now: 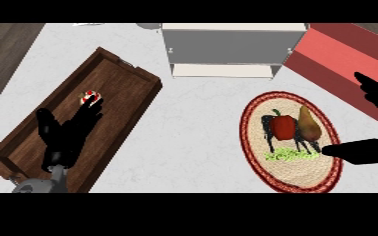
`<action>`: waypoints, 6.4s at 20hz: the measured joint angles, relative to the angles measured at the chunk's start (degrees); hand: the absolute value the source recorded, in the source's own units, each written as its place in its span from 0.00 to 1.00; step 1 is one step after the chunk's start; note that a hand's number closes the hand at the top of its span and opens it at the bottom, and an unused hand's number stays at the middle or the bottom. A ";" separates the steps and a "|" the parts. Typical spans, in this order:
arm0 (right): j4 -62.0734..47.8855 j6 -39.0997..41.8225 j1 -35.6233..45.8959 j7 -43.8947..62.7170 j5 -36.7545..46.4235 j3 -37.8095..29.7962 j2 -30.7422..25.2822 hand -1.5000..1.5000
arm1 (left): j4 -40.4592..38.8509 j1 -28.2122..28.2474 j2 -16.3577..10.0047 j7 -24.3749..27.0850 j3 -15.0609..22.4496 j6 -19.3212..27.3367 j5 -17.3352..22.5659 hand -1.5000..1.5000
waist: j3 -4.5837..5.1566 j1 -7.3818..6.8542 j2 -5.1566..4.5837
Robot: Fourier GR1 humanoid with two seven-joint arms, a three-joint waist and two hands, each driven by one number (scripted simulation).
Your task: Pick the bell pepper from the placemat and place it in the tiered shelf
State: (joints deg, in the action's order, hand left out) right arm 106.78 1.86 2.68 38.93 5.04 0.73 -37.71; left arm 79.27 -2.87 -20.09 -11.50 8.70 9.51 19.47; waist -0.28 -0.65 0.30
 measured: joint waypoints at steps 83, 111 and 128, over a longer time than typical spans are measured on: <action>-26.86 -6.65 29.62 4.46 33.90 34.25 36.90 1.00 | -0.72 -1.87 7.47 -5.27 -9.62 -7.19 -9.37 0.50 | -0.04 -1.03 0.02; -23.15 4.35 69.68 20.74 37.20 6.28 31.82 1.00 | -0.37 -0.31 7.15 -3.74 -11.89 -8.89 -9.19 0.50 | 0.03 0.20 -0.07; -50.49 4.34 75.54 0.82 35.52 -1.24 24.68 1.00 | -0.60 -1.20 7.84 -3.96 -12.15 -9.34 -10.12 0.50 | -0.02 -0.46 -0.41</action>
State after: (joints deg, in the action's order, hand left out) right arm 56.29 6.20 78.22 39.75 40.56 -0.52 -13.03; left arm 78.67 -4.07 -12.25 -15.46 -3.45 0.16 9.35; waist -0.30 -1.10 -0.10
